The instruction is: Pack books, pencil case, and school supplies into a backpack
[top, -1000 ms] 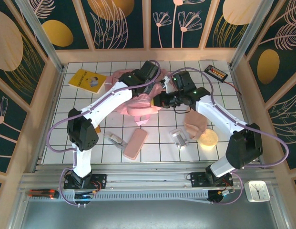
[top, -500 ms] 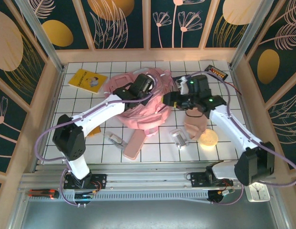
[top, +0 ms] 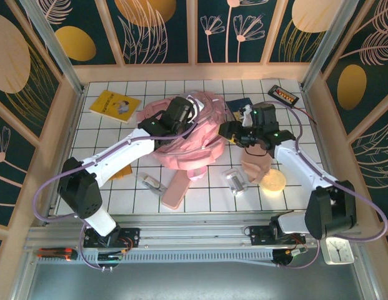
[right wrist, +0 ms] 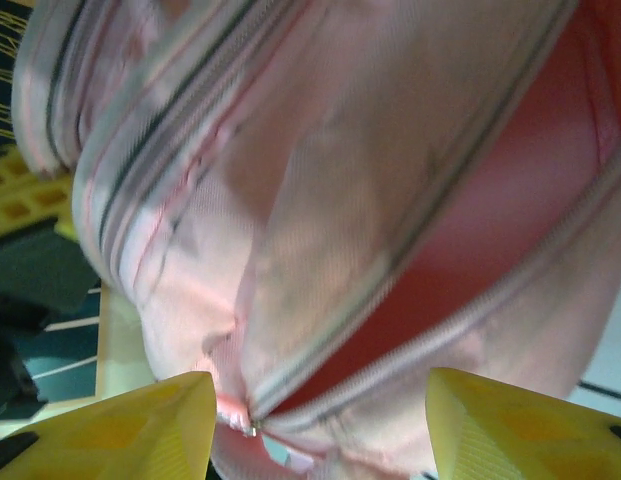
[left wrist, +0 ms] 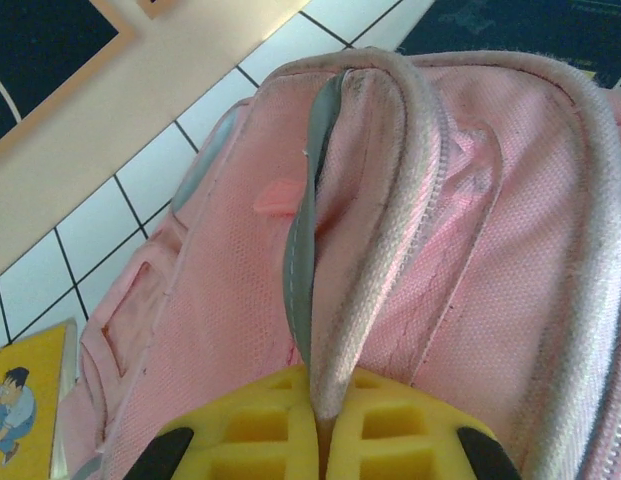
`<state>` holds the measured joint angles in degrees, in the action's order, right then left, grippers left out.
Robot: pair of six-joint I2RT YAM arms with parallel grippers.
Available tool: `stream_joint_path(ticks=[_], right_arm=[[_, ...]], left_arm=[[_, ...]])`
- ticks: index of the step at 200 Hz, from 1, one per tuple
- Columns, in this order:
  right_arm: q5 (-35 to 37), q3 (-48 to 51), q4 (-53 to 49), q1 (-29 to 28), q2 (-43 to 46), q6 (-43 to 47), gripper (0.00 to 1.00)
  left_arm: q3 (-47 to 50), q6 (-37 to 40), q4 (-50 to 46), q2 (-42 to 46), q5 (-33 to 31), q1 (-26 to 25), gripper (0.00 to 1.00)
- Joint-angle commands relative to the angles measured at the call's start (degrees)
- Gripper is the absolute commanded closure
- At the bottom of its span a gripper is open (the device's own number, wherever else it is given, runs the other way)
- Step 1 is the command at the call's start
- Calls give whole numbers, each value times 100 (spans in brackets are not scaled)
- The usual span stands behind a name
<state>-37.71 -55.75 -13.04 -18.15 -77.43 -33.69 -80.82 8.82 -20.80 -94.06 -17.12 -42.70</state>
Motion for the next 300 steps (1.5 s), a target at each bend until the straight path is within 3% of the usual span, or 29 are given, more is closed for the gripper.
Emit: stream_joint_path(ticks=[1,26,35,61,75,103,109,119,123,132,150,176,218,251,300], right_arm=[[-130,-225,799,-106,-328,-310,42],[-157,-332,1160,-194,-588,-507,45],[-117,-345,1251,-208,-624,-562,50],[33,-305,1702,-251,-542,-736,78],[162,-353,1906,-304,-462,-810,100],[484,-742,2136,-597,-328,-893,100],[581,-856,2111,-658,-334,-913,100],[703,-1074,2088,-746,-371,-944,100],[754,-1159,2067,-777,-405,-954,100],[885,-1342,2004,-841,-466,-947,100],[1130,-1729,1857,-969,-615,-952,100],[1433,-2215,1655,-1123,-860,-995,100],[1696,-2773,1438,-1290,-1182,-957,100],[1732,-2924,1409,-1478,-1323,-950,100],[1846,-2920,1369,-1564,-1265,-941,100]], left_arm=[[-7,159,952,478,132,-6,100],[74,192,1022,559,238,-10,100],[107,217,1049,589,263,-9,100],[212,313,1132,683,429,26,100],[249,313,1131,719,540,100,100],[250,193,1085,836,573,331,100],[271,115,1123,910,610,383,81],[316,-60,1163,1061,745,485,33],[329,-132,1168,1128,782,519,25],[351,-282,1121,1268,849,552,20],[184,-748,720,1455,893,599,20],[-701,-1554,-621,1381,1069,669,26],[-2136,-2301,-2710,636,1958,709,32],[-2326,-2431,-3047,455,2225,809,45],[-2169,-2575,-3237,205,2438,1000,50]])
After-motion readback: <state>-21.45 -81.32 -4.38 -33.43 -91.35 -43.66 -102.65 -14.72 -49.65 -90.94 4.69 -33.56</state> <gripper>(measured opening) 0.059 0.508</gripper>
